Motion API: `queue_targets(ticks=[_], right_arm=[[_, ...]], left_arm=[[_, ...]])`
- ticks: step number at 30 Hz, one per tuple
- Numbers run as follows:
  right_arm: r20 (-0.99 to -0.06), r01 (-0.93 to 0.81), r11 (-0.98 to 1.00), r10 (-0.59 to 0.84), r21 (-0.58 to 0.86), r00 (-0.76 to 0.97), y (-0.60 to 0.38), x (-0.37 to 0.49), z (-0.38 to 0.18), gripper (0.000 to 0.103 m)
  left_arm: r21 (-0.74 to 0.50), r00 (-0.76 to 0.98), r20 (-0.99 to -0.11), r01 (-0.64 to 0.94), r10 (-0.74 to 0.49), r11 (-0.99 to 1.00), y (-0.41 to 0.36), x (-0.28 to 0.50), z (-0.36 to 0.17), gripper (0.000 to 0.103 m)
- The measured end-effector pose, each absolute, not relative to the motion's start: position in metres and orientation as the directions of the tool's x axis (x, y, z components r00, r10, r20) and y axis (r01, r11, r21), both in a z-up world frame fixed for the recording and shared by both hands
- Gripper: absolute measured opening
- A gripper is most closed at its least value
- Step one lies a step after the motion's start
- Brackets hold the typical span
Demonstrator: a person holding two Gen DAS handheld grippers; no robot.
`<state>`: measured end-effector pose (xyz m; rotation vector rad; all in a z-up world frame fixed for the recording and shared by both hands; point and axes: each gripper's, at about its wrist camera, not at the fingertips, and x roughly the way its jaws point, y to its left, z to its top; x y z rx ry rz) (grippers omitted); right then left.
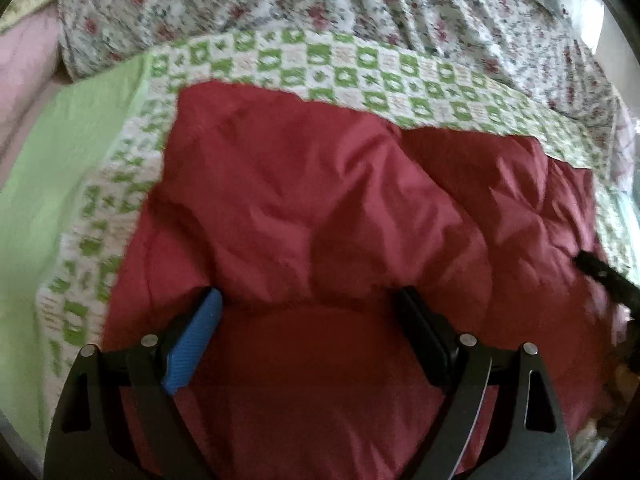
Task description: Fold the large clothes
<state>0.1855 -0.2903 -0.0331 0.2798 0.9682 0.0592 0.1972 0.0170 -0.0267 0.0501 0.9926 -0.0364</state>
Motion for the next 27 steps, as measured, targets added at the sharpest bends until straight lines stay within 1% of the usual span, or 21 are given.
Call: queue_targets(ticks=[2,4,6,8,10,13,20,27], right_arm=[[-0.799,0.062,0.970,0.159,0.237,0.580,-0.285,0.187,-0.020,0.082],[-0.790,0.041,0.972,0.162,0.230,0.592,-0.282,0.193,-0.013,0.082],[-0.804,0.032,0.977,0.156,0.212,0.574,-0.280,0.203,-0.014,0.082],[-0.834,0.027,0.982,0.145,0.188,0.533,-0.280,0.216,-0.027,0.083],[-0.845,0.043,0.972,0.177,0.230,0.505,-0.290,0.224,-0.042,0.084],[-0.837,0.066,0.959,0.205,0.275,0.508,-0.299,0.227,-0.051,0.084],[-0.826,0.071,0.955,0.209,0.287,0.523,-0.301,0.224,-0.052,0.084],[-0.823,0.072,0.955,0.206,0.286,0.530,-0.302,0.222,-0.053,0.084]], left_arm=[[0.048,0.541,-0.841,0.038,0.019,0.998,0.021,0.204,-0.028,0.090],[0.031,0.525,-0.851,0.021,0.015,0.999,0.027,0.214,-0.031,0.090],[0.019,0.502,-0.865,0.007,0.012,1.000,0.030,0.225,-0.036,0.091],[0.008,0.483,-0.875,0.000,0.007,1.000,0.033,0.234,-0.042,0.094],[-0.004,0.468,-0.884,-0.006,-0.001,1.000,0.035,0.243,-0.048,0.098],[-0.008,0.459,-0.888,-0.011,-0.002,1.000,0.035,0.248,-0.053,0.100],[0.012,0.462,-0.887,-0.011,0.016,1.000,0.031,0.246,-0.056,0.101],[0.046,0.491,-0.871,0.005,0.038,0.999,0.031,0.221,-0.040,0.101]])
